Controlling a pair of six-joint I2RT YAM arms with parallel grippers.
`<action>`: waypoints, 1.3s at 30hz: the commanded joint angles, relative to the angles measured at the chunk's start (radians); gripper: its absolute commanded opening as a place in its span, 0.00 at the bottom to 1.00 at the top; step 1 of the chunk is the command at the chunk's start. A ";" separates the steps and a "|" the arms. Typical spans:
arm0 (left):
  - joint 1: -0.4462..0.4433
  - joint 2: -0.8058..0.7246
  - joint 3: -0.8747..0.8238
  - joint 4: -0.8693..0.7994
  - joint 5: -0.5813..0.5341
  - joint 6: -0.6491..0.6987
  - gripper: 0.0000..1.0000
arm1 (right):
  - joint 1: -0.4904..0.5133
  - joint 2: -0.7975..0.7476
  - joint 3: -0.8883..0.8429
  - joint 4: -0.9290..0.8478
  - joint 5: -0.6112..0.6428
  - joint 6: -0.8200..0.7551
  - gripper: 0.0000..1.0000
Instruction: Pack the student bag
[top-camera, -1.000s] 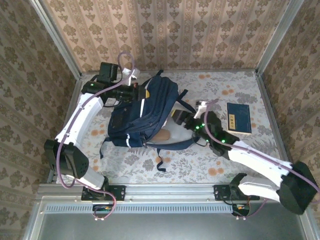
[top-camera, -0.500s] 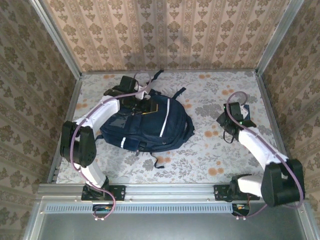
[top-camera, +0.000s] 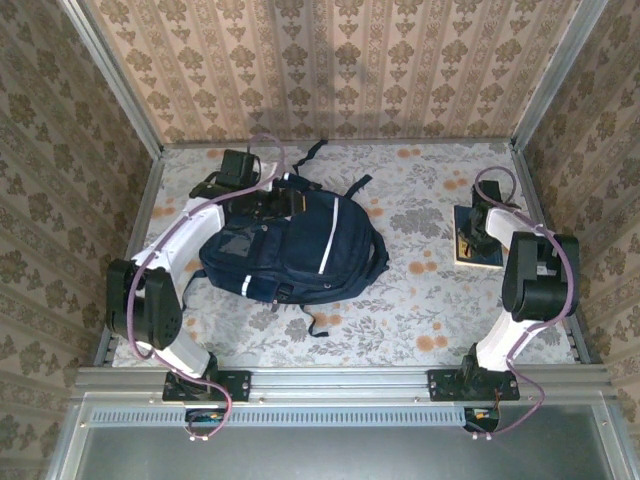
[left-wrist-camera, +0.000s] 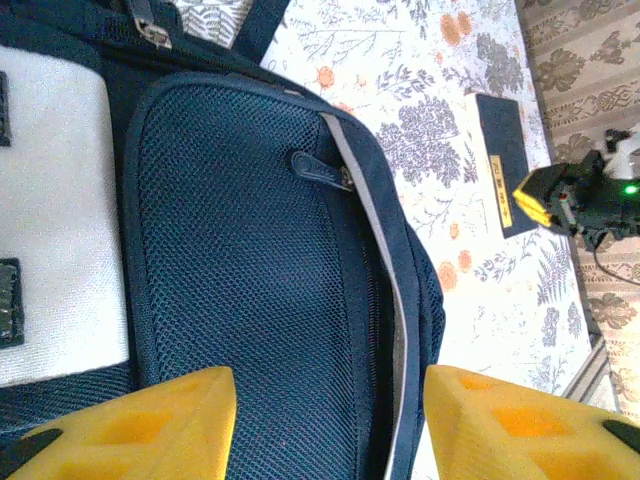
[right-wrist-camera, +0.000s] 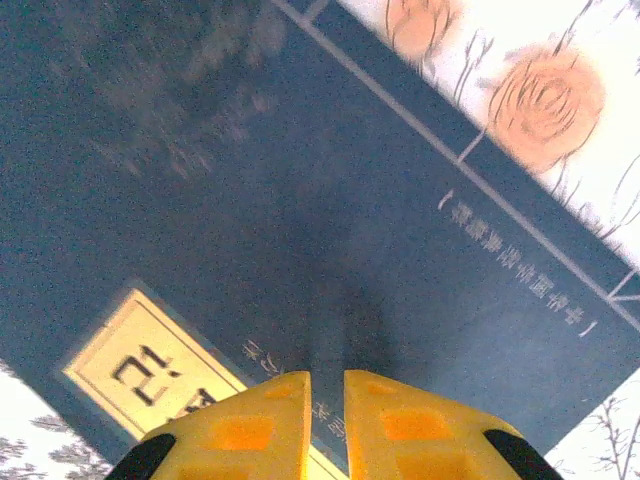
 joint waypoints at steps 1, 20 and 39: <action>0.000 -0.022 -0.004 0.010 0.000 -0.013 0.53 | 0.009 -0.004 -0.015 -0.052 -0.106 0.022 0.20; -0.142 0.021 0.140 -0.068 -0.072 0.022 0.54 | 0.338 -0.291 -0.266 -0.022 -0.253 0.276 0.25; -0.506 0.875 1.047 -0.294 -0.052 0.032 0.57 | 0.035 -0.699 -0.579 0.315 -0.190 0.062 0.72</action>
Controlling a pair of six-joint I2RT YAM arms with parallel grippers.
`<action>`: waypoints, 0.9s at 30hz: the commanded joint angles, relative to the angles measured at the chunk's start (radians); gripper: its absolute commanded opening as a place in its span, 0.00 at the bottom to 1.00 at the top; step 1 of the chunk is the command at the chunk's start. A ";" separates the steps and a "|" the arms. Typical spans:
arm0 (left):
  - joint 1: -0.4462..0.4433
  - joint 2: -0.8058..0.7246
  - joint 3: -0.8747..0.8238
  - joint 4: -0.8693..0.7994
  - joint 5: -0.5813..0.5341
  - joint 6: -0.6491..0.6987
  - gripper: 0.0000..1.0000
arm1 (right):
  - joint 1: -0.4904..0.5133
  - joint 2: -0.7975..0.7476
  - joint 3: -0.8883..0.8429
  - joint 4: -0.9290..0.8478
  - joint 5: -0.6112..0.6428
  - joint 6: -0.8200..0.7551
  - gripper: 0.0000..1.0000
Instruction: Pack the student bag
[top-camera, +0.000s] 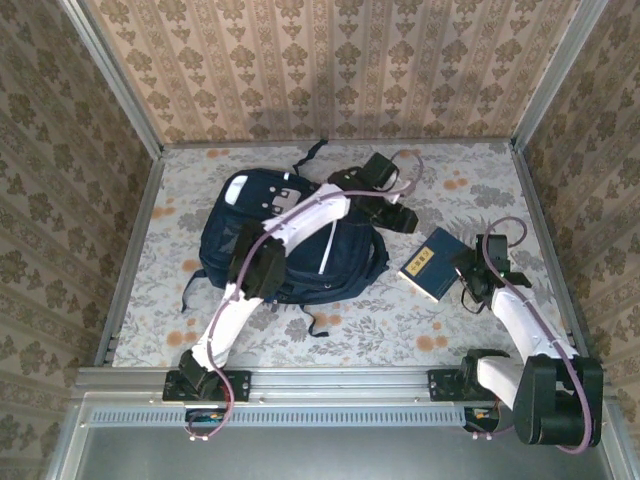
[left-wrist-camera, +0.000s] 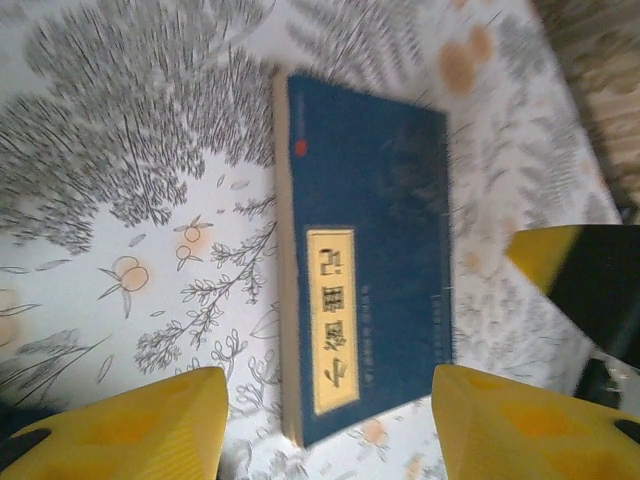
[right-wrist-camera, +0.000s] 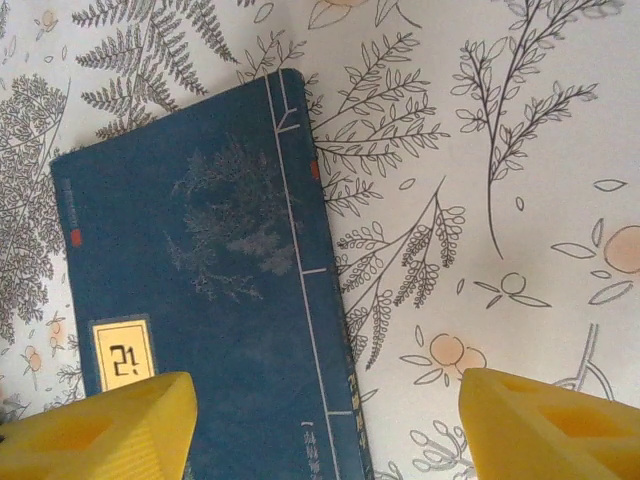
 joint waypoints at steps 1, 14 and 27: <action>-0.008 0.046 0.088 -0.037 0.025 -0.016 0.57 | -0.028 0.025 -0.005 0.155 -0.037 -0.029 0.73; -0.037 0.181 0.099 0.070 0.087 -0.099 0.56 | -0.124 0.331 0.036 0.384 -0.330 -0.072 0.72; -0.043 0.238 0.108 0.083 0.166 -0.135 0.54 | -0.078 0.397 0.052 0.454 -0.455 -0.100 0.65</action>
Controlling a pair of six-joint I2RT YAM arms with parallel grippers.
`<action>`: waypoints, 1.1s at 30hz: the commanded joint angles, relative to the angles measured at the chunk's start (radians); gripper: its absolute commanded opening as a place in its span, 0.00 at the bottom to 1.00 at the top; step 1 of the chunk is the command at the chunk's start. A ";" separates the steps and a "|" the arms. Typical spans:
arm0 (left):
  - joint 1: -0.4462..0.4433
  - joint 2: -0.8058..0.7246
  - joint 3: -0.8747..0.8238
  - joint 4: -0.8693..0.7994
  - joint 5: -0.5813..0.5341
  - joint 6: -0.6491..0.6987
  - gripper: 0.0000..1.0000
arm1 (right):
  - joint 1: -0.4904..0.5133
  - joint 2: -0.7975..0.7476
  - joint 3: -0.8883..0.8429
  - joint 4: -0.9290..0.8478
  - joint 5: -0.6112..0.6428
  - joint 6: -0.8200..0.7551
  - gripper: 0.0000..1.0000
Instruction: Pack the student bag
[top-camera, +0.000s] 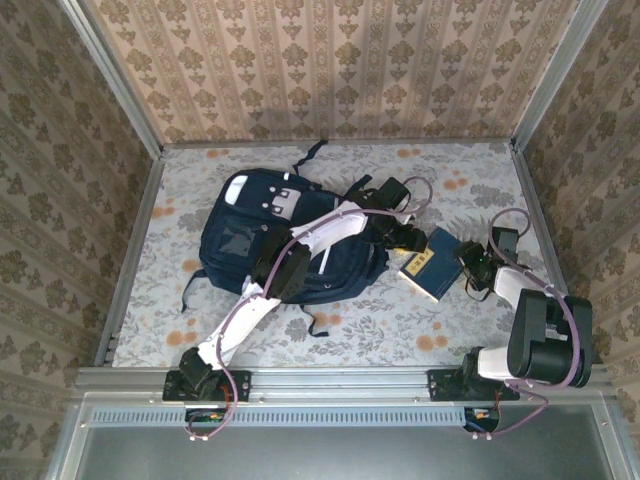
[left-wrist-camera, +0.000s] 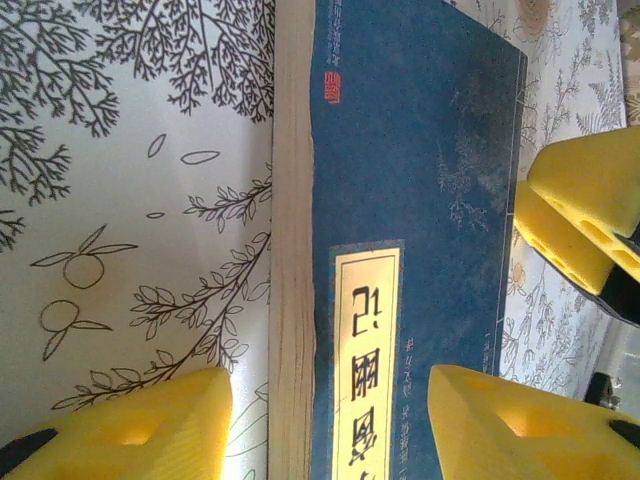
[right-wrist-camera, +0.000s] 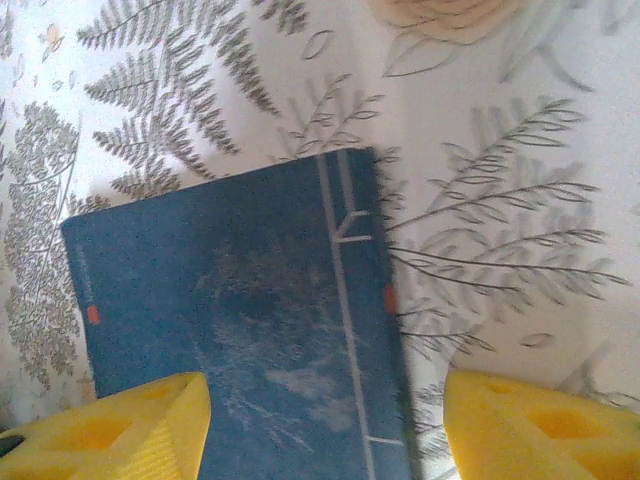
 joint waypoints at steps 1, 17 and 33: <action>-0.007 0.035 0.021 0.001 0.047 -0.021 0.54 | 0.073 0.062 0.022 0.129 -0.204 -0.017 0.65; -0.011 0.041 0.012 -0.015 0.098 -0.020 0.45 | 0.109 -0.062 -0.042 0.260 -0.344 0.096 0.55; 0.099 -0.405 -0.400 0.090 0.033 -0.032 0.55 | 0.126 -0.356 -0.024 0.126 -0.284 -0.020 0.00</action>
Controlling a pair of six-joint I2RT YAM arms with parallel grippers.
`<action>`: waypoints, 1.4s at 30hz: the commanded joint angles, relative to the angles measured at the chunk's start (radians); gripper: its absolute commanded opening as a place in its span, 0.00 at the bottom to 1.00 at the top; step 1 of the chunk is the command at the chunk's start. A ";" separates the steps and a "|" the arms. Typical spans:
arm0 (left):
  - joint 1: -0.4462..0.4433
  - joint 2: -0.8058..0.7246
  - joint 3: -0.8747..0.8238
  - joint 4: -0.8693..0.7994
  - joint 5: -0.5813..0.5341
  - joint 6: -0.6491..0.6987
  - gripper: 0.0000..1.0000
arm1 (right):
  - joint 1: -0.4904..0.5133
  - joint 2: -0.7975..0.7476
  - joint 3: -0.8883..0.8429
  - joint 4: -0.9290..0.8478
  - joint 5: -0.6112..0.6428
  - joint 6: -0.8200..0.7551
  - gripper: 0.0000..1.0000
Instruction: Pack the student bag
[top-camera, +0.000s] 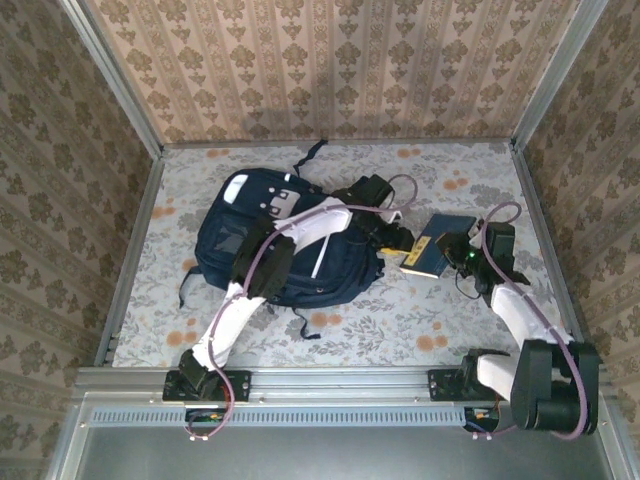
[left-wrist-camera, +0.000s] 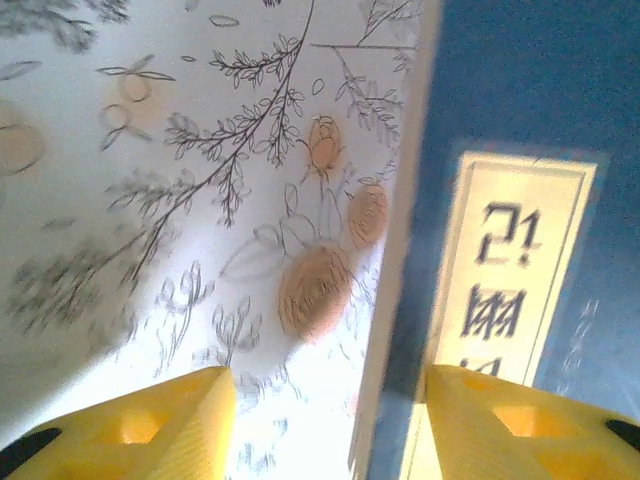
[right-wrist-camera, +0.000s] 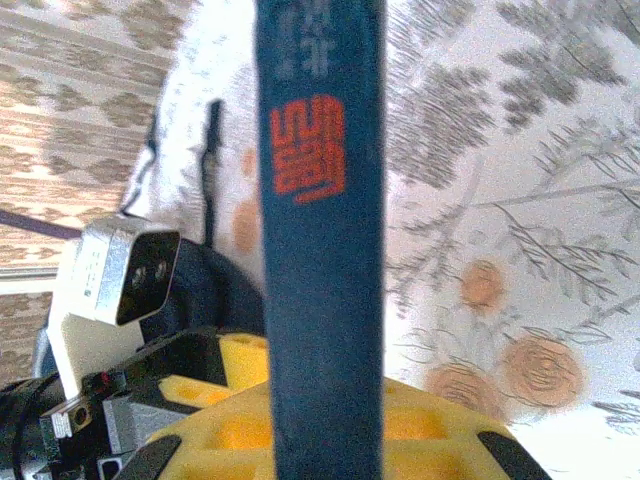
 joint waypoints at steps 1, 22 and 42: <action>0.055 -0.185 -0.091 0.041 -0.028 -0.015 0.57 | 0.023 -0.079 0.015 0.072 -0.068 -0.034 0.00; 0.184 -0.869 -0.672 0.263 0.241 -0.057 0.69 | 0.404 -0.165 0.138 0.483 -0.369 0.160 0.00; 0.181 -0.978 -0.838 0.745 0.479 -0.278 0.00 | 0.467 -0.115 0.188 0.503 -0.407 0.175 0.00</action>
